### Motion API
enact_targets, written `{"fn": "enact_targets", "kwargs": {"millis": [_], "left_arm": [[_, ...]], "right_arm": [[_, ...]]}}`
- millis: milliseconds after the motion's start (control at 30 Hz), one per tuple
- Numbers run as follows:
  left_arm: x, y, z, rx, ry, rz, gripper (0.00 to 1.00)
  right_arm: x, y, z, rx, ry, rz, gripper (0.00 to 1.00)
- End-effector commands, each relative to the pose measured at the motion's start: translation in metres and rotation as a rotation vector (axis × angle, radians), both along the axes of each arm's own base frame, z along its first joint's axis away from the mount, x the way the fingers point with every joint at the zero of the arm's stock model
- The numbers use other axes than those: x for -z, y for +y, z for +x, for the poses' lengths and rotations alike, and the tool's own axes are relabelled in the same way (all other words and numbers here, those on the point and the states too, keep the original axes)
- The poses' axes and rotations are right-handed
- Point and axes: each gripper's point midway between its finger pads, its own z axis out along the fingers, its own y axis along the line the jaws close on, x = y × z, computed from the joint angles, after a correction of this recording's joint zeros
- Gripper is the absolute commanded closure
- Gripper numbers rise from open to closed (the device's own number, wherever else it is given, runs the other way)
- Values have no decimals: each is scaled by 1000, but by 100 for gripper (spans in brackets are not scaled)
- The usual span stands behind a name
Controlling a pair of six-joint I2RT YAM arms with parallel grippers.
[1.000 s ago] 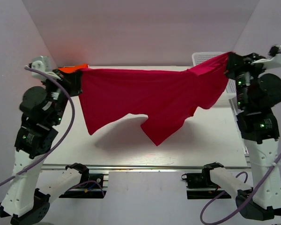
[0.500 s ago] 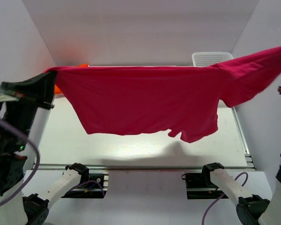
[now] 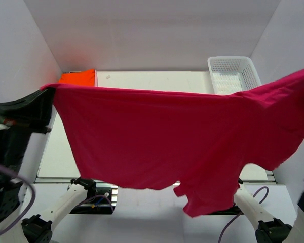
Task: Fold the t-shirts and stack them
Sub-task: Flatten out the tshirt
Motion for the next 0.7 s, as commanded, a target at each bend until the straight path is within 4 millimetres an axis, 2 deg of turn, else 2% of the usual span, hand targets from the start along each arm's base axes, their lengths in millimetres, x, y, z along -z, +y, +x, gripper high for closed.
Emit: {"fn": "enact_targets", "kwargs": {"millis": [0,33,67,100,133,167,200,233,267,300,333,367,400,433,467,500,533,600,633,667], "left_arm": [[45,-13,73,-92,164,38,100],[55,-14,84,-110,186,39,100],[61,-15,95,-126,194,24,100],[92,-15,123,-186,286,20,100],[107,-16,136,-214,323,29,100],[123,-17,151,-247,365,40,100],[151,-12,169,-313,440,46,100],[179,-16,193,-349,517,69,100],[196,-14,206,-393,559,73,100],[224,-8,220,-469,626,83,100],[241,-7,231,-505,671,95,100],[277,-8,253,-554,748,136,100],[297,-9,261,-572,792,169,100],[313,-10,272,-584,818,174,100],[336,-6,280,-612,858,198,100],[366,-7,295,-629,913,236,100],[384,-4,301,-656,961,210,100],[413,5,313,-687,1029,228,100],[438,6,324,-695,1080,246,100],[446,6,332,-681,1099,245,100]], "right_arm": [[35,20,83,-8,142,-37,100],[47,25,101,-17,179,-42,100],[67,34,132,-33,230,-39,100],[94,38,161,-29,304,-41,100],[124,44,192,-32,388,-40,100],[136,44,212,-30,418,6,100],[138,44,223,-27,402,29,100],[182,49,255,-17,505,28,100],[201,53,275,-24,555,48,100],[205,53,284,-23,546,68,100],[247,58,309,-18,639,69,100],[266,61,327,-18,677,91,100],[288,64,338,-20,729,103,100],[317,67,357,-14,797,101,100],[348,72,375,-4,869,91,100],[362,76,385,-15,904,87,100],[405,84,409,-16,1008,60,100],[421,96,425,-51,1054,2,100],[467,102,440,-53,1158,-29,100],[452,111,449,-93,1130,-55,100]]}}
